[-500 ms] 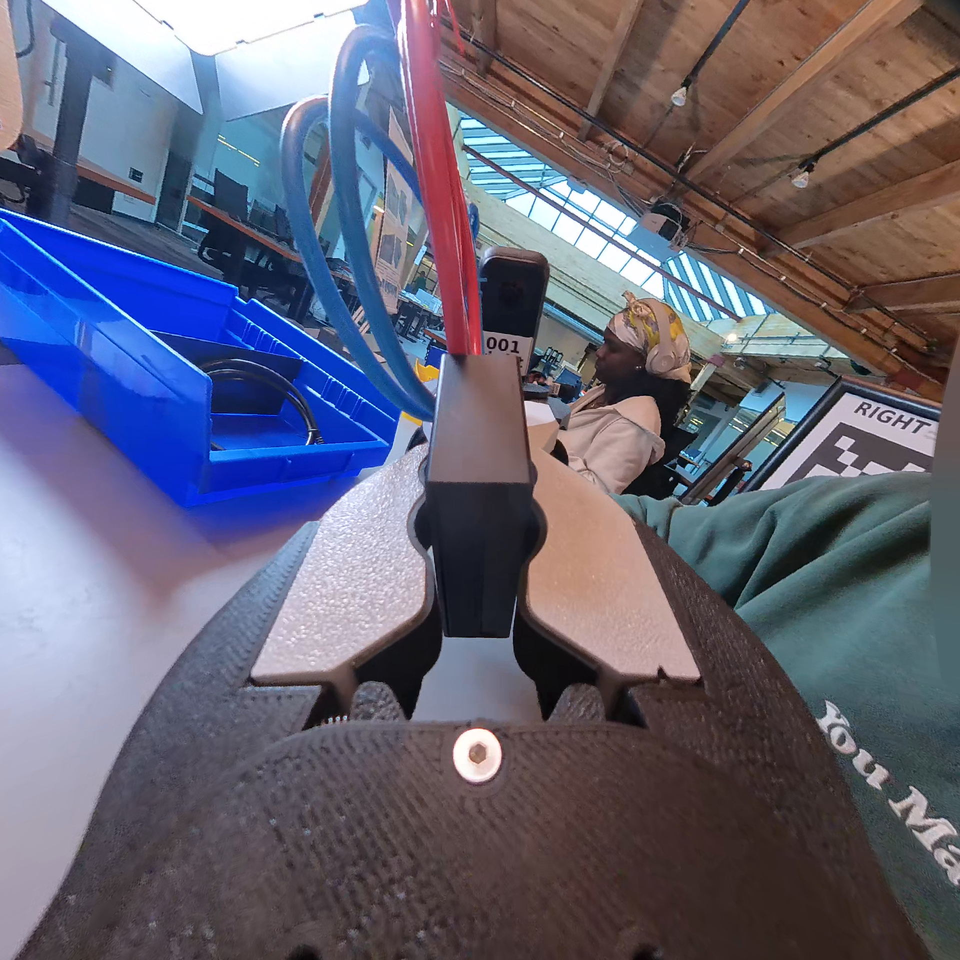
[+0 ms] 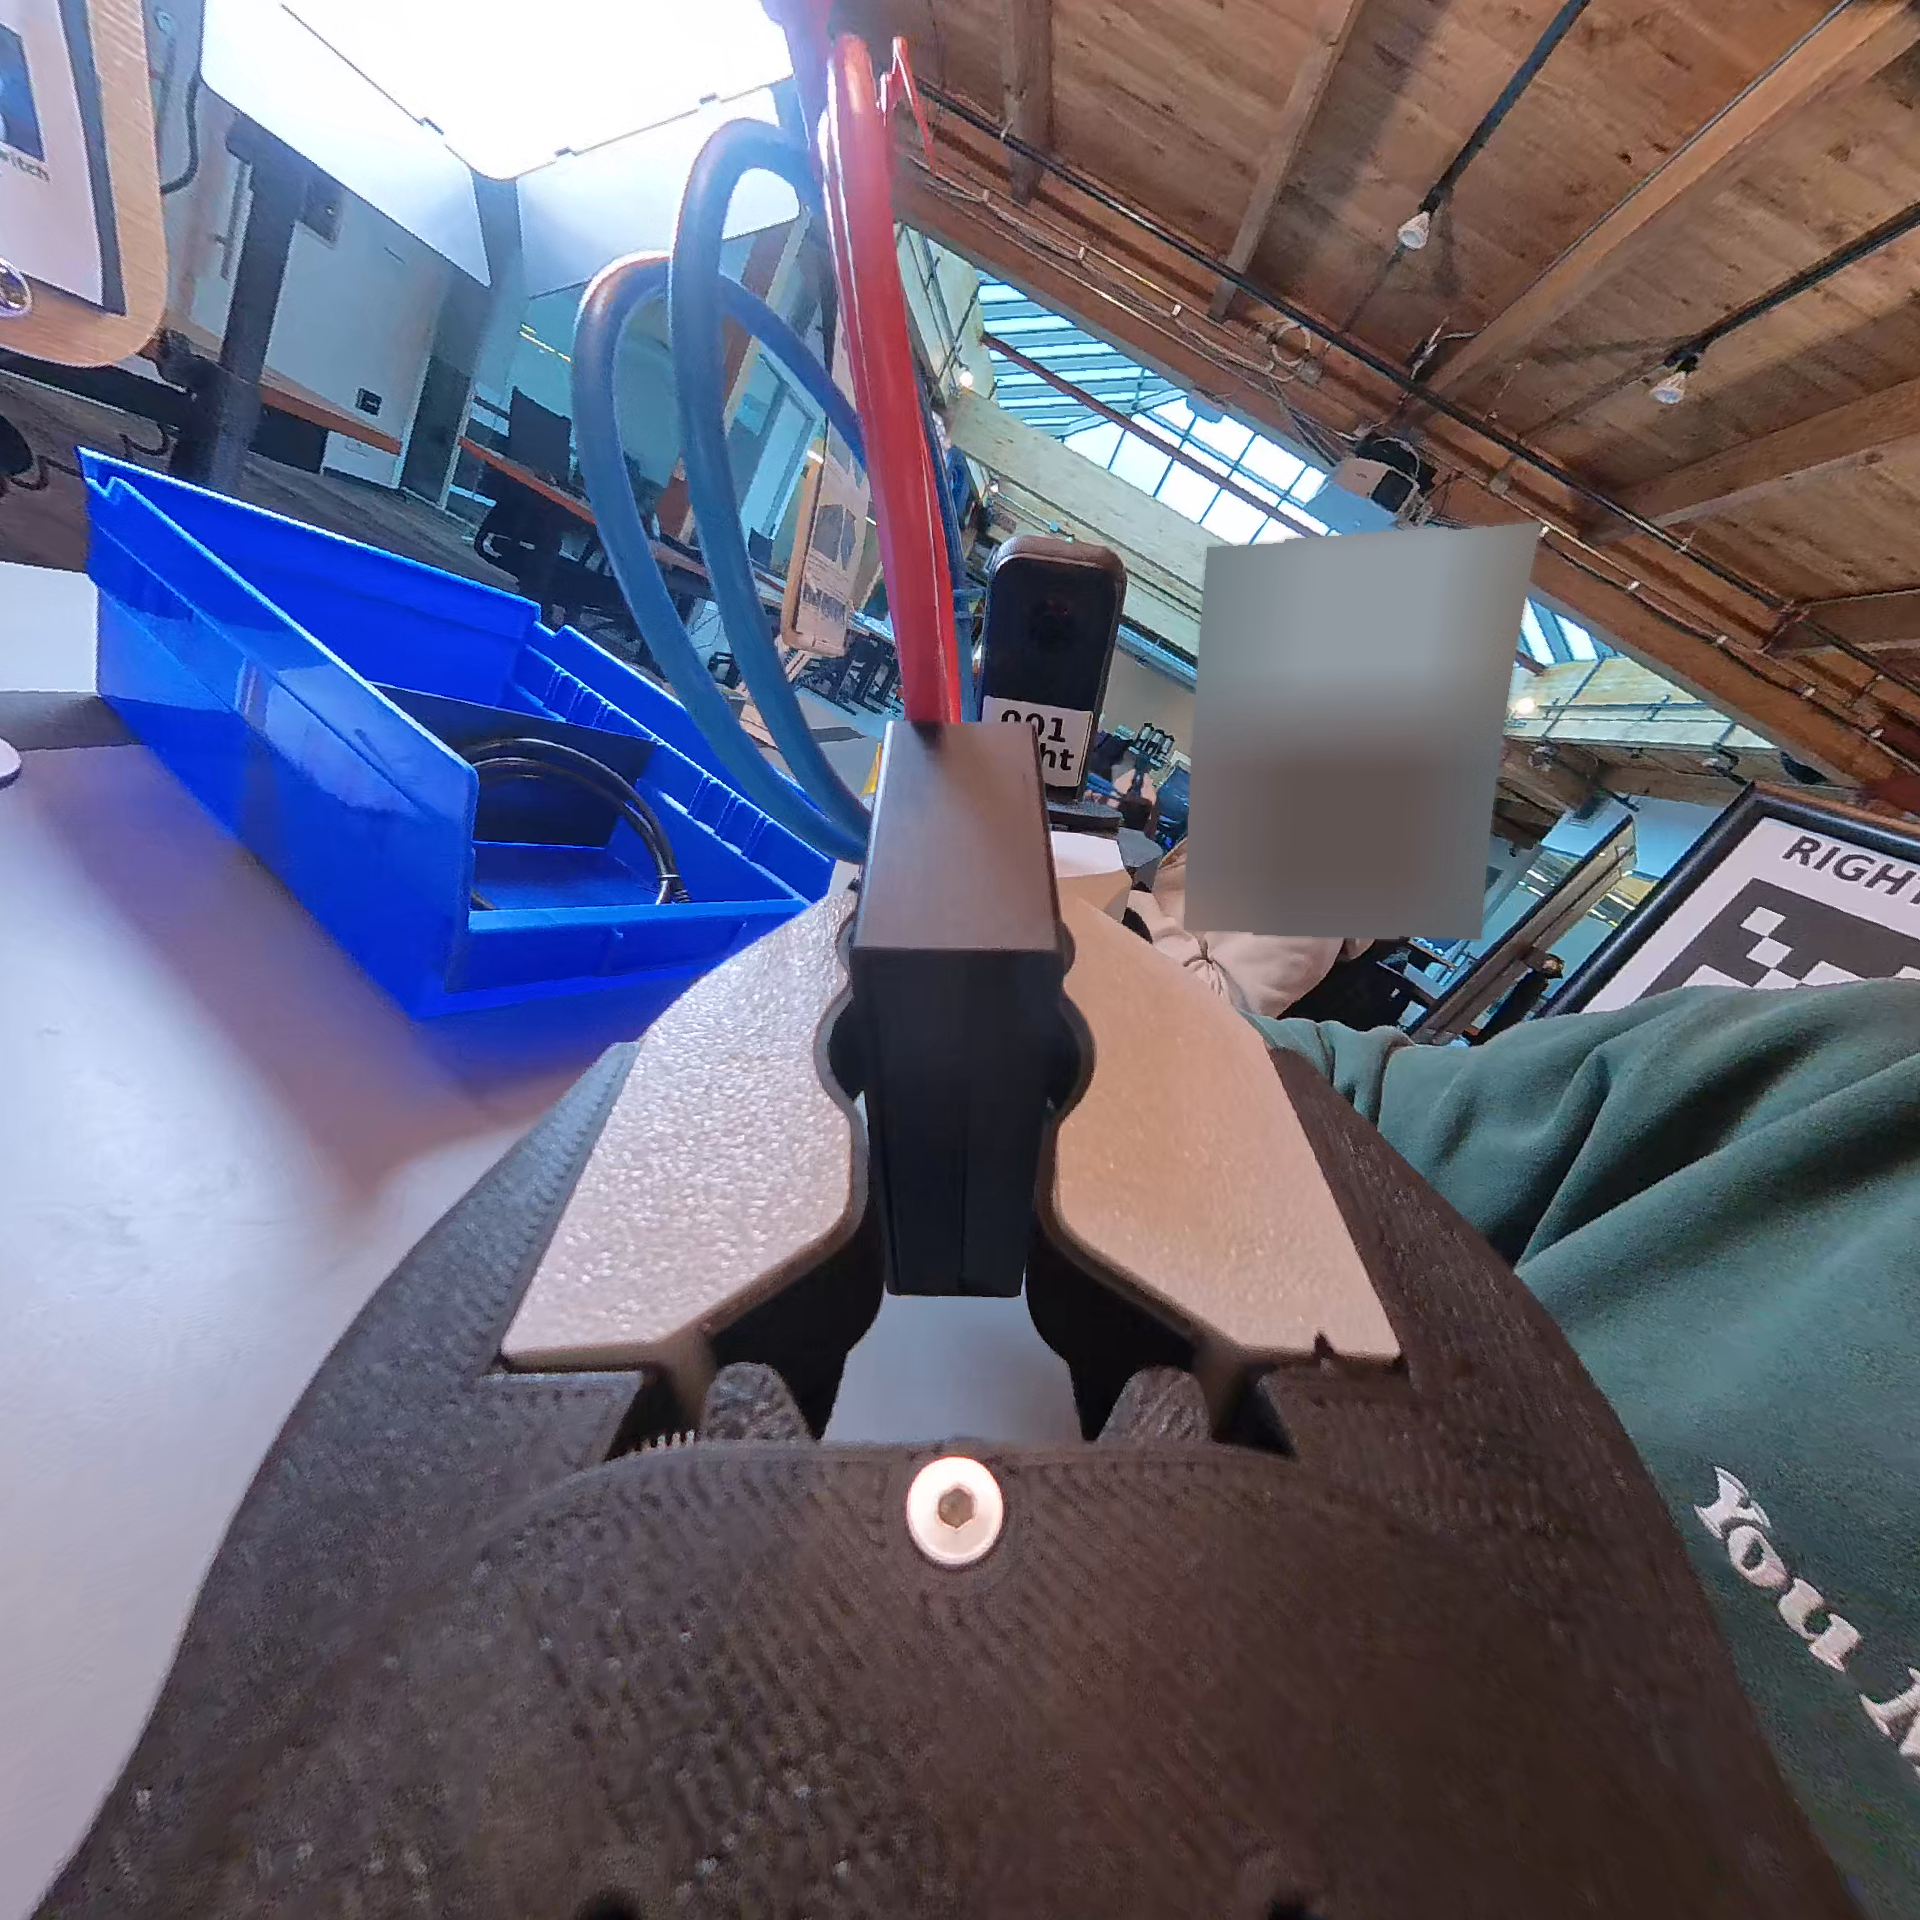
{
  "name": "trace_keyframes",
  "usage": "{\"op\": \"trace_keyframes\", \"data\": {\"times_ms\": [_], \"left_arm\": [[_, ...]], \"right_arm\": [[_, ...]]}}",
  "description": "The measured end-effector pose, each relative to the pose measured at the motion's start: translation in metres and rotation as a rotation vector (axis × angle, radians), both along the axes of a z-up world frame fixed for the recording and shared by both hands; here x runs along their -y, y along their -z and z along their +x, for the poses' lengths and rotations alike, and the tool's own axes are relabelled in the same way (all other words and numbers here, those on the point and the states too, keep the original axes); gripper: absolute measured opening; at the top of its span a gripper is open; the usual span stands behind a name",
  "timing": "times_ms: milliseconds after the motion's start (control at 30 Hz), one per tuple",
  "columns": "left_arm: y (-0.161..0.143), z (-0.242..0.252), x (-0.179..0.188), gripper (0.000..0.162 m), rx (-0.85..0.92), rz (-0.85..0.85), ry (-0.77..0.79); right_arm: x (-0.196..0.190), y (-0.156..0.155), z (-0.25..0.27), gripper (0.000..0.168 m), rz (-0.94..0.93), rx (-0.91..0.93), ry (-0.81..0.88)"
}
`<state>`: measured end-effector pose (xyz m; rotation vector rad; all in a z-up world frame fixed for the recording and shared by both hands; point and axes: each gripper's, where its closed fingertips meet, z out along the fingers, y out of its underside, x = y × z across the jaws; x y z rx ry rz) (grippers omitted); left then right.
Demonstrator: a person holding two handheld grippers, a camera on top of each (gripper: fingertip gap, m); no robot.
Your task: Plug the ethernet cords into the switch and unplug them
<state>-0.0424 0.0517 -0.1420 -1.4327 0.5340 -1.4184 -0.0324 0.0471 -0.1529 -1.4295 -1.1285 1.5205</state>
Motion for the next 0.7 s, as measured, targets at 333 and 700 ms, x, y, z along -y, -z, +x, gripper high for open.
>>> {"op": "trace_keyframes", "data": {"times_ms": [333, 700], "left_arm": [[-0.001, -0.001, -0.001, 0.03, 0.0, 0.012, -0.012], [-0.005, -0.002, 0.001, 0.03, 0.006, 0.029, -0.014]], "right_arm": [[0.001, 0.0, -0.001, 0.019, -0.034, -0.022, -0.013], [0.002, -0.007, -0.002, 0.019, -0.078, -0.067, -0.017]]}}
